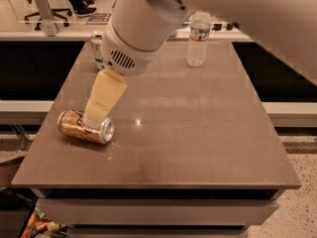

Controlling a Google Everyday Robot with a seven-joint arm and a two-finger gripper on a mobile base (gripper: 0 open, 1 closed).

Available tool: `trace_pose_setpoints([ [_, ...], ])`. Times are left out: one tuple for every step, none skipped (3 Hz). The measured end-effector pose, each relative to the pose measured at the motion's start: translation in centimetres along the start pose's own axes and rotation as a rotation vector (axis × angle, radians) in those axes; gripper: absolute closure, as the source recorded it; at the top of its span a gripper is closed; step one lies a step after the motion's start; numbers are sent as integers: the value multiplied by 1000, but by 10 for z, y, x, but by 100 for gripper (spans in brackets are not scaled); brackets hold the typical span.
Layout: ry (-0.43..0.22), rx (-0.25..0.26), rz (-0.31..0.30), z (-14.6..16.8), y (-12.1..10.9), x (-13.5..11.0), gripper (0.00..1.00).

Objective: Place orange can upright

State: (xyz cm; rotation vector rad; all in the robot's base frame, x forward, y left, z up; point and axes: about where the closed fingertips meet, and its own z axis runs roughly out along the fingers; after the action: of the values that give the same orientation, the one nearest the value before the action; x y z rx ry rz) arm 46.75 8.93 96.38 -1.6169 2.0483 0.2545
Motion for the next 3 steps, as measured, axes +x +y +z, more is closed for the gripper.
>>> trace_pose_setpoints([
  [74, 16, -6, 31, 14, 1, 0],
  [158, 47, -31, 52, 25, -3, 0],
  [262, 101, -95, 65, 21, -12, 0],
])
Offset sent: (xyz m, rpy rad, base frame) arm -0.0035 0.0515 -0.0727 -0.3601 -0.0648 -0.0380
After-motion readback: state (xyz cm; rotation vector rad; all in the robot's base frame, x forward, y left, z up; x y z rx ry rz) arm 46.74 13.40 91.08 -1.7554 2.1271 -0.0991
